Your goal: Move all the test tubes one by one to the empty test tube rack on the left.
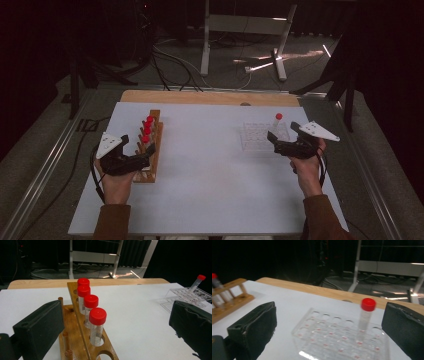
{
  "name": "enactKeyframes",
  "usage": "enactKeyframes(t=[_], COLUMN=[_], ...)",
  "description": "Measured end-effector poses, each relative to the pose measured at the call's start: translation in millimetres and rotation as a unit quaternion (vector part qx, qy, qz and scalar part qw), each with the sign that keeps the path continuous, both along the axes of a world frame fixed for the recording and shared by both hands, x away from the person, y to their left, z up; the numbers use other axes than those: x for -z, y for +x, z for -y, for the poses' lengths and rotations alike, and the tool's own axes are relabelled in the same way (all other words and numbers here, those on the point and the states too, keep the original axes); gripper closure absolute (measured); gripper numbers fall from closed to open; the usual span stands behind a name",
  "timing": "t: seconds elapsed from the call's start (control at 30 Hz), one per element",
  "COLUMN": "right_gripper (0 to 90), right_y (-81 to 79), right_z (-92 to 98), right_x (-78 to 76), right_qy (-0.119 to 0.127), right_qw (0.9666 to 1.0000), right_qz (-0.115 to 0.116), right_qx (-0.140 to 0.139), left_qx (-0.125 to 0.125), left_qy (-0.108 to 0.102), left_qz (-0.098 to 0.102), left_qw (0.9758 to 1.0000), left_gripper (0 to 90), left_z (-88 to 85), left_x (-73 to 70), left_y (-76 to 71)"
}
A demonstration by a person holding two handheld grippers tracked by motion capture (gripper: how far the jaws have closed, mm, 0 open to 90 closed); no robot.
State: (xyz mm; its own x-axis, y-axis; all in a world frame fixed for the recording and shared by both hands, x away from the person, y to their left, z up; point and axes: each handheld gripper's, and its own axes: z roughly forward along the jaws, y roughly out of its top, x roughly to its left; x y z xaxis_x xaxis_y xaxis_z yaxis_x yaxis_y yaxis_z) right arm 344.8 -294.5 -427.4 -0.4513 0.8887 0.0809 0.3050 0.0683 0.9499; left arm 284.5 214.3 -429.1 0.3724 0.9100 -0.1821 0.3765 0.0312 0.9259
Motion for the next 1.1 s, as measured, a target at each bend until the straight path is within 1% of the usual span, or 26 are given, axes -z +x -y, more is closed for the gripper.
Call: enactKeyframes(t=[0.2,0.3,0.37,0.43,0.57,0.6,0.7,0.73,0.77,0.8,0.87,0.9,0.97,1.0,1.07,1.1], right_gripper=[0.1,0.1,1.4,1.7,3.9,4.1,4.9,4.9,7.4,8.9,16.5,21.1,31.2,34.9,43.2,48.1], right_y=[19.1,30.0,36.3,41.4,50.9,53.4,60.1,60.1,63.8,65.4,68.1,69.5,71.5,72.2,73.2,73.4], right_z=[5.4,7.3,8.3,8.8,11.3,11.6,11.0,11.0,9.6,8.9,7.3,6.7,5.1,4.5,2.6,1.2], right_x=[2.0,6.0,9.6,13.5,20.1,21.8,26.9,26.9,30.0,31.5,34.4,35.9,38.3,38.8,39.5,39.7], right_qy=[-0.012,-0.017,-0.021,-0.025,-0.024,-0.029,-0.036,-0.036,-0.038,-0.04,-0.039,-0.037,-0.039,-0.037,-0.04,-0.046], right_qw=[0.9994,0.9987,0.9982,0.9975,0.9963,0.9958,0.9945,0.9945,0.9938,0.9935,0.993,0.9931,0.9928,0.9927,0.9925,0.992], right_qz=[-0.017,-0.026,-0.032,-0.038,-0.048,-0.051,-0.065,-0.065,-0.073,-0.075,-0.08,-0.083,-0.084,-0.085,-0.084,-0.083], right_qx=[0.026,0.04,0.047,0.053,0.066,0.071,0.074,0.074,0.075,0.075,0.077,0.074,0.077,0.077,0.079,0.084], left_qx=[0.0,0.001,0.0,0.0,-0.001,0.0,-0.001,-0.001,-0.001,0.0,0.0,0.0,0.001,0.0,-0.002,-0.002], left_qy=[-0.007,-0.009,-0.008,-0.01,-0.012,-0.012,-0.013,-0.013,-0.013,-0.014,-0.015,-0.015,-0.015,-0.015,-0.016,-0.016], left_qz=[0.003,0.004,0.0,-0.001,-0.005,-0.006,-0.008,-0.008,-0.009,-0.01,-0.009,-0.008,-0.009,-0.009,-0.011,-0.012], left_qw=[1.0,0.9999,1.0,0.9999,0.9999,0.9999,0.9999,0.9999,0.9999,0.9999,0.9999,0.9998,0.9999,0.9998,0.9998,0.9998], left_gripper=[0.5,0.5,0.5,0.5,0.5,0.5,0.5,0.5,0.5,0.5,0.5,0.5,0.5,0.5,0.5,0.5], left_z=[-1.1,-1.0,-1.0,-0.8,-0.8,-1.1,-1.6,-1.6,-2.0,-2.1,-1.9,-1.7,-1.8,-1.9,-2.9,-3.6], left_x=[0.1,-0.7,-0.7,0.3,1.5,1.7,3.1,3.1,3.7,3.7,3.6,3.5,3.8,4.4,5.5,5.8], left_y=[-1.3,-2.0,-1.6,-1.2,-0.8,-0.8,-0.4,-0.4,-0.2,-0.2,-0.3,-0.3,-0.2,0.0,0.4,0.5])
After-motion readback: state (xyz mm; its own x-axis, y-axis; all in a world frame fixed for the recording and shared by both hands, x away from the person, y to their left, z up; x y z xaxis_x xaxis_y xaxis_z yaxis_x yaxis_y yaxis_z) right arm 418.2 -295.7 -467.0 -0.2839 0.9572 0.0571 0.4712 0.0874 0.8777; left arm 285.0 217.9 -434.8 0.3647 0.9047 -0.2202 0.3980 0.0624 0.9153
